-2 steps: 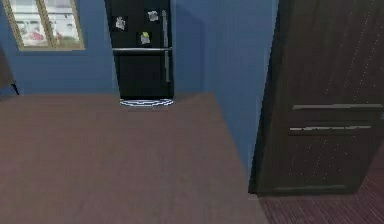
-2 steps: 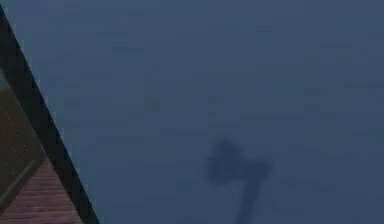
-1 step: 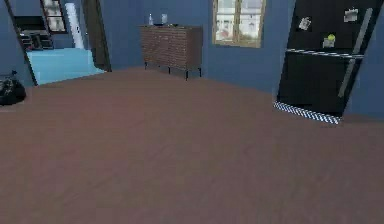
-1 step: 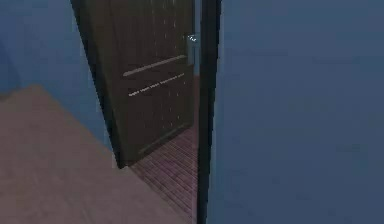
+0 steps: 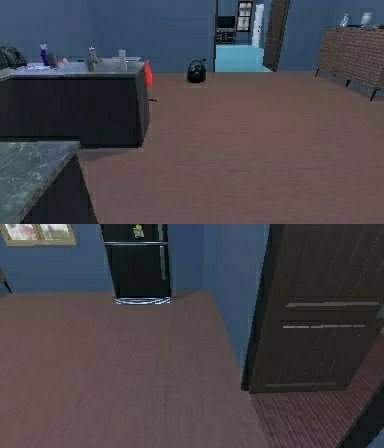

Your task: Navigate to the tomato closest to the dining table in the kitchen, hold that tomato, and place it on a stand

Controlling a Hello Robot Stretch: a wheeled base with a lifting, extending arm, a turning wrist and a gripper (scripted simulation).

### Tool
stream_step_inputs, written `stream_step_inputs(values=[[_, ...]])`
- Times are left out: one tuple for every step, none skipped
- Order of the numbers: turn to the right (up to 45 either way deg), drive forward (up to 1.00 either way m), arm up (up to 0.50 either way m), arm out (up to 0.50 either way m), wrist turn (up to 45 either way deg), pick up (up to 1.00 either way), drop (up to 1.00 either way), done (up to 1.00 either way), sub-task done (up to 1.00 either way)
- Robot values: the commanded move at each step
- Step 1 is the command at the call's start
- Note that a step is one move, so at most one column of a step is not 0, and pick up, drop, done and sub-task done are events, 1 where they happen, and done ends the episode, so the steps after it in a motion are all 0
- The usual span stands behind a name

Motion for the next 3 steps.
stream_step_inputs(values=[[-3.0, 0.0, 0.0, 0.0, 0.0, 0.0, 0.0, 0.0, 0.0], [0.0, 1.0, 0.0, 0.0, 0.0, 0.0, 0.0, 0.0, 0.0], [0.0, 1.0, 0.0, 0.0, 0.0, 0.0, 0.0, 0.0, 0.0]])
